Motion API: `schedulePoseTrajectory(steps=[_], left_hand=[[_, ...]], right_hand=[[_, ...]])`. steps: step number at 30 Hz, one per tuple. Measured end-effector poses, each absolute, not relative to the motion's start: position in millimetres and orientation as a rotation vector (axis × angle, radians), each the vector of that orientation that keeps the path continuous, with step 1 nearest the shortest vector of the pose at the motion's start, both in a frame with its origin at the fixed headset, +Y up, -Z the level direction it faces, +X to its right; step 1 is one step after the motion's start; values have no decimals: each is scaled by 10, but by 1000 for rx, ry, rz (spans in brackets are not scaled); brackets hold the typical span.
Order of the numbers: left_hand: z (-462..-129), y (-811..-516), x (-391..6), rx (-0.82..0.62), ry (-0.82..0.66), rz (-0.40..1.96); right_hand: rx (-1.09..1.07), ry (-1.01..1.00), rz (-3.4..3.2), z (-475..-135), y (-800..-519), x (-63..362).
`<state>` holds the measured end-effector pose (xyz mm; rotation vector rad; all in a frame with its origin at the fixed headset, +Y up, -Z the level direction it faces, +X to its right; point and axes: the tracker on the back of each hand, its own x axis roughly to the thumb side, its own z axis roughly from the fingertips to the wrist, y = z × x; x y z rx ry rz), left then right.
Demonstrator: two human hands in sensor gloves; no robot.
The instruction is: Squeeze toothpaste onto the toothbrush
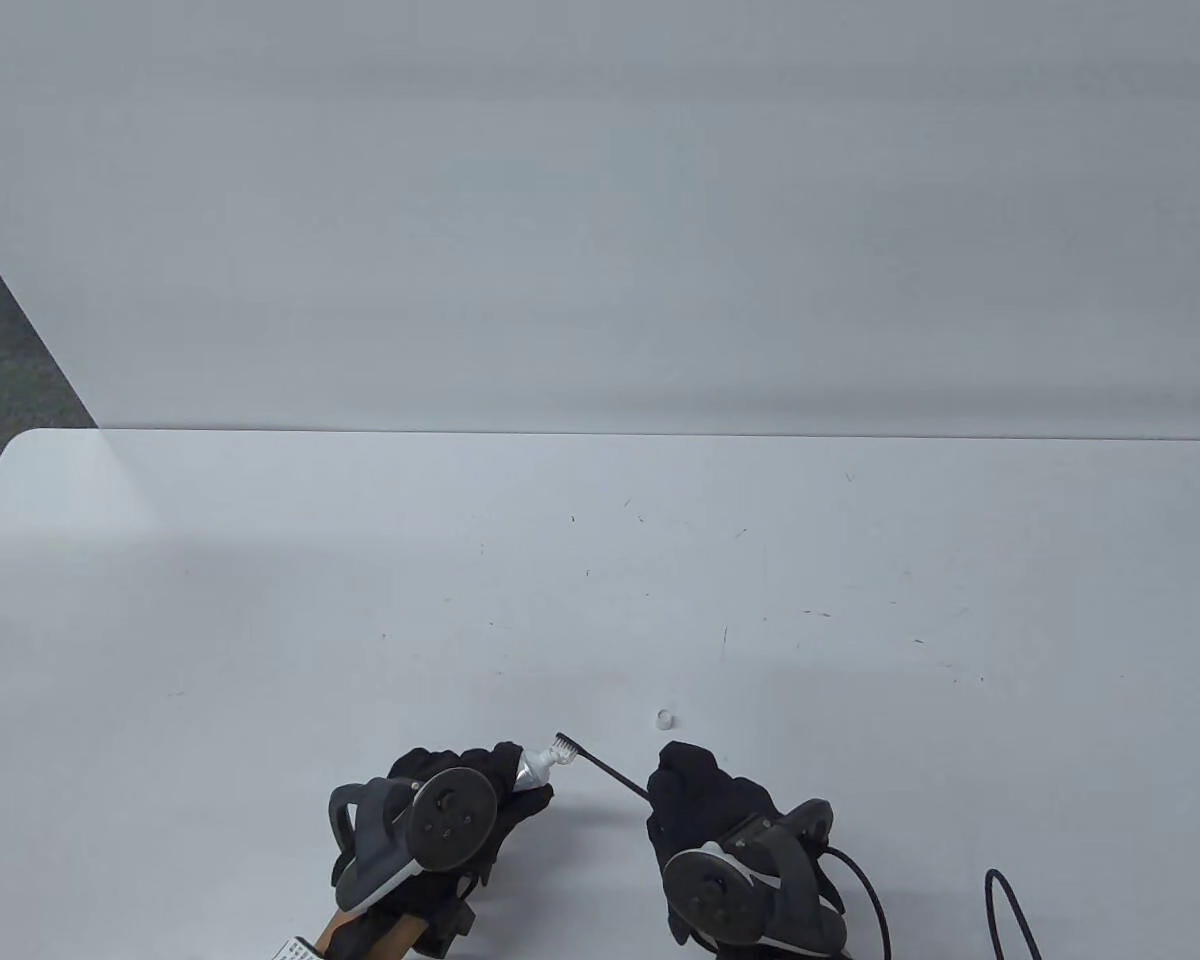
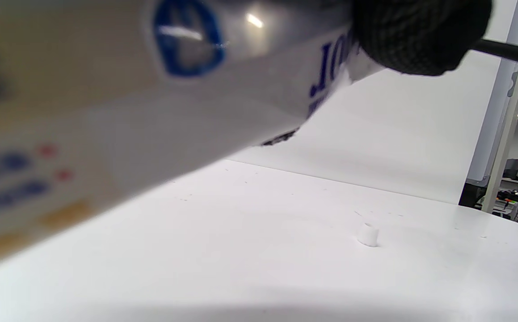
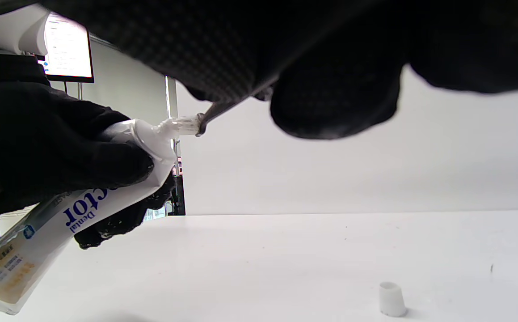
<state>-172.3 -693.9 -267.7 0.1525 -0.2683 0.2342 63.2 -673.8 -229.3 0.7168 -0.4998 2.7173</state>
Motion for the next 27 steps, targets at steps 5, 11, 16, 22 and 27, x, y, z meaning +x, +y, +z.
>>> schedulePoseTrajectory(steps=[5, 11, 16, 22, 27], left_hand=[[-2667, -6936, -1711, 183, -240, 144], [-2650, -6932, -1693, 239, -236, 27], [-2655, -6932, -1709, 243, -230, 28], [-2673, -6941, -1735, 218, -229, 69], [-2683, -6943, -1758, 213, -224, 98]], right_hand=[[667, -352, 2626, -2360, -6767, 680], [573, -109, 2439, -2481, -6827, 785], [484, 48, 2247, -2571, -6887, 885], [411, 128, 2129, -2640, -6943, 981], [239, 88, 1963, -2720, -6948, 1238]])
